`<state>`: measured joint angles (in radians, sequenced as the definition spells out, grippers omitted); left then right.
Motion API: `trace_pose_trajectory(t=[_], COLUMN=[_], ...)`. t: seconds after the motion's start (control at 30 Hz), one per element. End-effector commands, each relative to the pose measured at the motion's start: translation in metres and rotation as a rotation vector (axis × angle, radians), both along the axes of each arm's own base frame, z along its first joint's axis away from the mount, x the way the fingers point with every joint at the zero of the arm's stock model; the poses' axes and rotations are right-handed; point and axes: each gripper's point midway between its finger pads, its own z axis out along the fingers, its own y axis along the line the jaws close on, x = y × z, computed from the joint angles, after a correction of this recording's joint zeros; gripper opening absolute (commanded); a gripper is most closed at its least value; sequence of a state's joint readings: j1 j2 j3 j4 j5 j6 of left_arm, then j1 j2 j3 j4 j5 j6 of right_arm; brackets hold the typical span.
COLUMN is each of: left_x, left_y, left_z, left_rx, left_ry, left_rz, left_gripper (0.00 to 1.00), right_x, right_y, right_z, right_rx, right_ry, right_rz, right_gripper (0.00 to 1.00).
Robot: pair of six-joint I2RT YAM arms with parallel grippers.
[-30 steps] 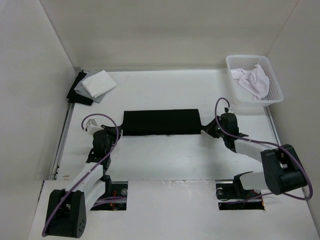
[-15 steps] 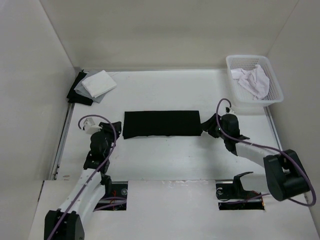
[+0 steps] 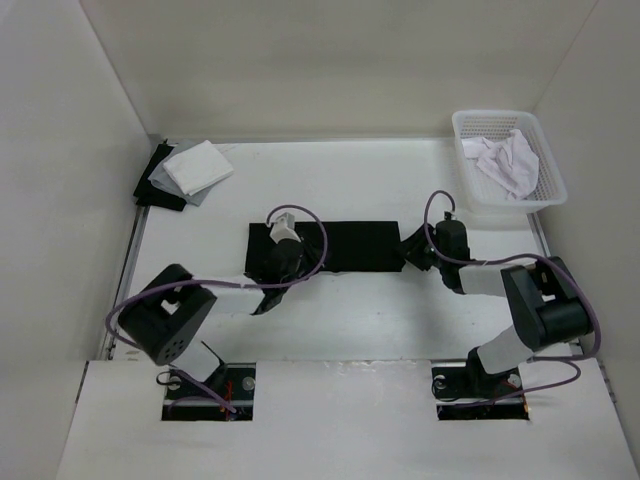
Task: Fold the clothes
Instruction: Fold the tank top
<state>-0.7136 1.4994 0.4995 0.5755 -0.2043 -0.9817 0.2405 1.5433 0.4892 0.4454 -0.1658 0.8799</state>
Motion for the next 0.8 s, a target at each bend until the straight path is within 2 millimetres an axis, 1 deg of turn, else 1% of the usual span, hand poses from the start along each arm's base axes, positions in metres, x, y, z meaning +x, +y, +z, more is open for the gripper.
trace_pose_trajectory(t=[0.0,0.13,0.17,0.23,0.3,0.37,0.43,0.5,0.6,0.67,0.73,0.77], left_x=[0.006,-0.01,-0.014,-0.021,-0.026,-0.028,-0.028,-0.028,-0.03,-0.03,-0.029,-0.028], left_y=[-0.015,-0.005,-0.002,0.001,0.002,0.002,0.001,0.001,0.006,0.016,0.025,0.031], left_z=[0.004,-0.02,-0.024,-0.031,-0.031,-0.027,-0.021,-0.011,0.014,0.034,0.047,0.054], left_rx=[-0.063,-0.055,-0.051,-0.054,-0.064,-0.074,-0.083,-0.097,-0.134,-0.151,-0.153,-0.153], left_ry=[-0.023,0.024,0.034,0.053,0.052,0.043,0.033,0.01,-0.04,-0.077,-0.098,-0.109], left_rz=[-0.008,-0.009,-0.009,-0.006,-0.009,-0.014,-0.016,-0.02,-0.02,-0.003,0.016,0.028], left_gripper=[0.19,0.18,0.18,0.18,0.18,0.18,0.18,0.18,0.18,0.18,0.18,0.18], right_x=[0.008,0.009,0.01,0.013,0.016,0.02,0.024,0.025,0.023,0.022,0.024,0.026], right_y=[0.004,0.01,0.011,0.013,0.015,0.017,0.016,0.014,0.004,0.0,-0.002,0.001], right_z=[0.008,0.003,0.001,-0.003,-0.006,-0.006,-0.002,0.007,0.029,0.044,0.062,0.071], right_rx=[0.032,0.072,0.079,0.094,0.107,0.118,0.13,0.136,0.106,0.064,0.019,0.002], right_ry=[-0.025,0.003,0.006,0.015,0.017,0.01,-0.015,-0.053,-0.129,-0.166,-0.197,-0.217], right_rz=[-0.01,-0.006,-0.007,-0.015,-0.021,-0.029,-0.045,-0.062,-0.082,-0.074,-0.062,-0.053], right_gripper=[0.44,0.4,0.38,0.31,0.2,0.09,0.03,0.01,0.01,0.01,0.01,0.01])
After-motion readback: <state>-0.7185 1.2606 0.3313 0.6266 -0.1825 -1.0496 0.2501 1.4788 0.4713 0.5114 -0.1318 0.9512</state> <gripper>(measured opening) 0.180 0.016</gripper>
